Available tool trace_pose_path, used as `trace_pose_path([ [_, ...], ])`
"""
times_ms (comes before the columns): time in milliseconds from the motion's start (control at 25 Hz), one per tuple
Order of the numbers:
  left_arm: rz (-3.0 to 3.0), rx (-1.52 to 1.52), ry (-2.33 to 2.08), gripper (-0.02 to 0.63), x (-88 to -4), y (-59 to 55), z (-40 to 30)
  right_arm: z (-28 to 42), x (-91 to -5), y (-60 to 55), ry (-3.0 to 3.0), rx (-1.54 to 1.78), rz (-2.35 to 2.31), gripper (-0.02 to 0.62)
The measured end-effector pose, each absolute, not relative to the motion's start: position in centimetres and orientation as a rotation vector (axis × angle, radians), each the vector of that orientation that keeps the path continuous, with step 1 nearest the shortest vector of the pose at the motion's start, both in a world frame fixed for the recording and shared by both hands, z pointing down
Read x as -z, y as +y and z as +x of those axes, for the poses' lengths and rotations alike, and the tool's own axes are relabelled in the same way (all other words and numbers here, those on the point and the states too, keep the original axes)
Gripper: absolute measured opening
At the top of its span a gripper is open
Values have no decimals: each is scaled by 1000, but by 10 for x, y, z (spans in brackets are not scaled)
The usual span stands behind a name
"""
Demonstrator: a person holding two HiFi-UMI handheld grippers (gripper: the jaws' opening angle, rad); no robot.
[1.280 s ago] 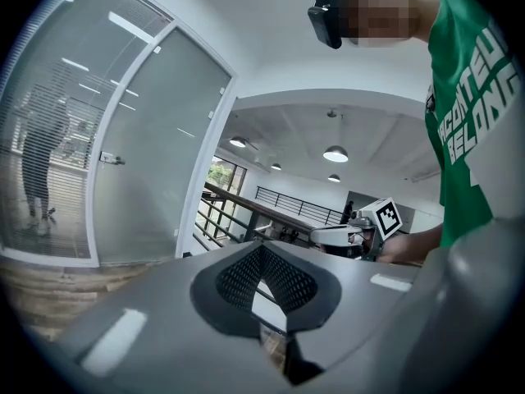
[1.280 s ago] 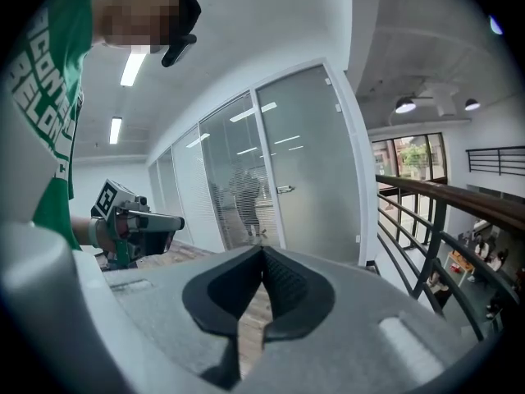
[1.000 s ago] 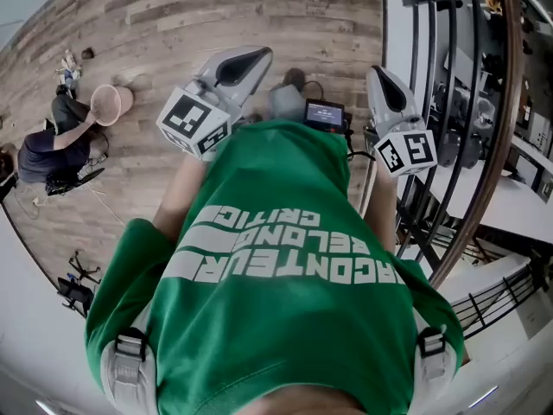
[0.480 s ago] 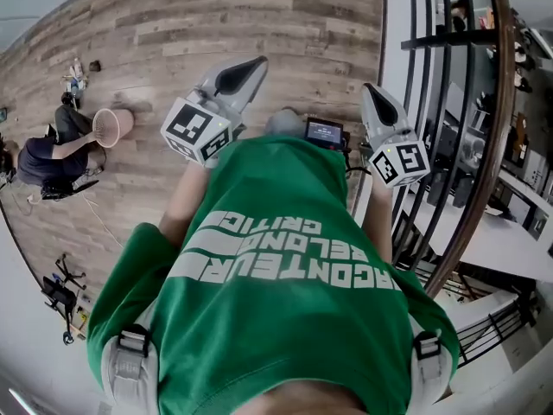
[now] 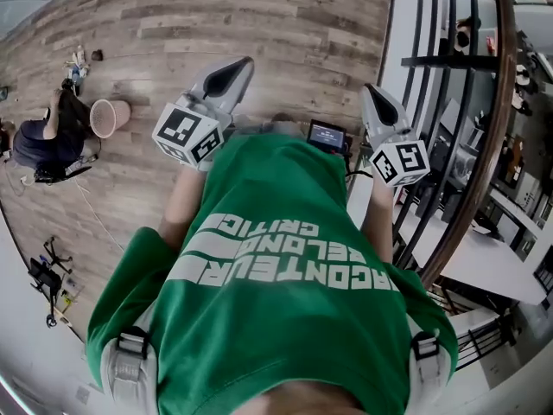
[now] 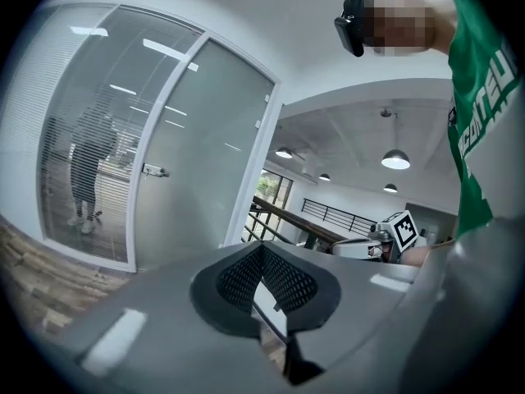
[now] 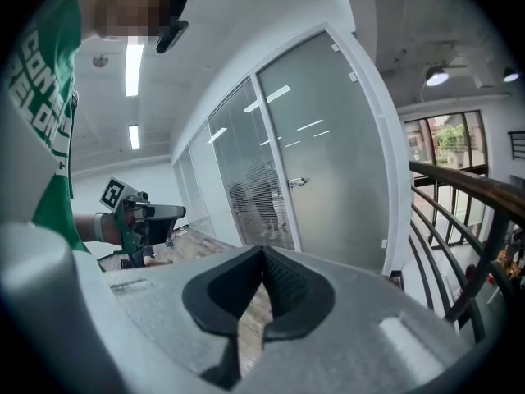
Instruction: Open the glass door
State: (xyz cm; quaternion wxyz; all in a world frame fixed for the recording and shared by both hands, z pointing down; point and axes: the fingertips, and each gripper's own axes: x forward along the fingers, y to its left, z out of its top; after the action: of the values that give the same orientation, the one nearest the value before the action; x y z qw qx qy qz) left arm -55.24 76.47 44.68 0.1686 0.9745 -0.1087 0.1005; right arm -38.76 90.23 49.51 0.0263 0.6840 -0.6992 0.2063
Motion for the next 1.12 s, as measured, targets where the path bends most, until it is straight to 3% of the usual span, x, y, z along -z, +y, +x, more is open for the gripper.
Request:
trace_pose_path([
  [560,2727,-239,-387,15,-455,725,-553,-412,-480,848,-2260,-561,1991,-6],
  [1120,2758,-237,-159,14,-463,633,-473,-352,-491,760,-2146,-557,2094,-6],
])
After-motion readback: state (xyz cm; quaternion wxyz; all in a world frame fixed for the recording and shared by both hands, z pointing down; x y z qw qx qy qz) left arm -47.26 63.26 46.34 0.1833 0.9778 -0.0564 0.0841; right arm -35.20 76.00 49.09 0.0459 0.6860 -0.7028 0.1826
